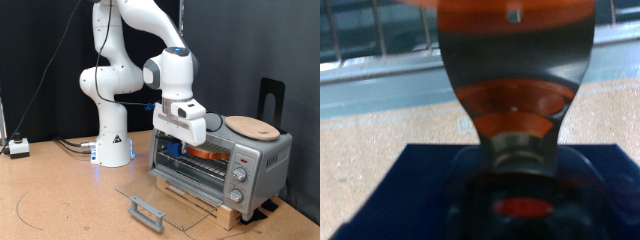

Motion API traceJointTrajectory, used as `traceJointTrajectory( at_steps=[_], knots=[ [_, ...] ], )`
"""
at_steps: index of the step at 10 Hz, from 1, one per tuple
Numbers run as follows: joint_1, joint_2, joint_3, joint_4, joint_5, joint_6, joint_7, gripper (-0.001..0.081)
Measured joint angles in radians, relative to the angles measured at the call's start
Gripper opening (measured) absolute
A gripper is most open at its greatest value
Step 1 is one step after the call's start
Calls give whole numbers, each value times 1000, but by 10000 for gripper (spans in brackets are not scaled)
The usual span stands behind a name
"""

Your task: Make a piece of toast with the oven

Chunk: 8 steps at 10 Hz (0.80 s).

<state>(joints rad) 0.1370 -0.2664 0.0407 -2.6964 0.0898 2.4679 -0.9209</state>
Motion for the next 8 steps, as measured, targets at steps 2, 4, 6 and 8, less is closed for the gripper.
traceJointTrajectory(
  at_steps=[2, 4, 6, 8],
  knots=[
    [-35, -27, -17, -5, -47, -27, -18, 397],
    [-78, -32, -24, -10, -105, -35, -18, 397],
    [-105, -29, -36, -14, -134, -53, -26, 397],
    [-121, -25, -49, -14, -138, -64, -46, 397]
  ],
)
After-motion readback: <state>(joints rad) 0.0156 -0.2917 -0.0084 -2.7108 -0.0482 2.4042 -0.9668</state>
